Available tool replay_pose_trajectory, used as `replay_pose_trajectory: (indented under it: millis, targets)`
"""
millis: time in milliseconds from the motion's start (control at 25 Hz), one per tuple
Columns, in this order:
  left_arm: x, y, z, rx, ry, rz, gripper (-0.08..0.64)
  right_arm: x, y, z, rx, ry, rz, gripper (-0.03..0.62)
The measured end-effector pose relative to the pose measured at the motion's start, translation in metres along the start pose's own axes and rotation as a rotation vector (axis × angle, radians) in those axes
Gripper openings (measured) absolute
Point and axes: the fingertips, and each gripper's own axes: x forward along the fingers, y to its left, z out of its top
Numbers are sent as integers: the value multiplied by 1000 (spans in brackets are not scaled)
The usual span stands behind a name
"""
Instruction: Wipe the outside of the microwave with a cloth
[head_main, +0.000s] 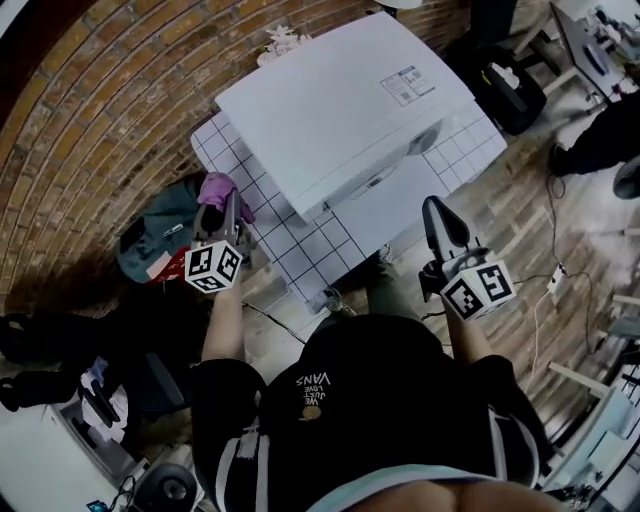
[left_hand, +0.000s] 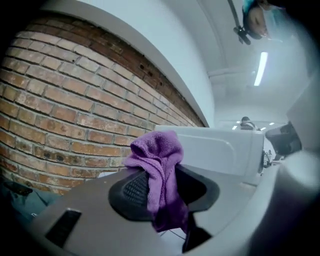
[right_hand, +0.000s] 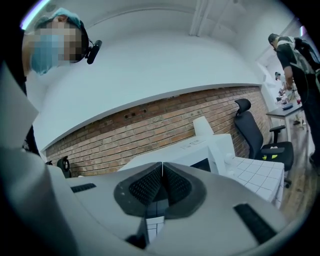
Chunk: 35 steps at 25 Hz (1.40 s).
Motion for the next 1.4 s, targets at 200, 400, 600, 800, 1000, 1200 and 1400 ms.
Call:
replay_pose_trajectory:
  millis: [200,400,600,800,1000,1200,1400]
  targets:
    - [-44,-70,14,98,-25,-83,141,-24,-13,-4,33,-15,-14,4]
    - [-76,-134,29,159,-45,-32,141,-43,-50,3,71,-36,11,4]
    - [-88,-210,37,134,-55,44,141,-69,-112,22,71,-35,62,5]
    - [-52,-305,28,127,-85,56,141,-94,-183,40,64,-13,111,3]
    - [3,-401,23,103,-134,12,141,-121,-254,67,29,-21,131,3]
    - [67,-473,26,118,-123,-99,141,-131,-313,89,43,-50,97,3]
    - [144,-517,26,132,-138,-162,141,-110,-366,100,33,-50,86,3]
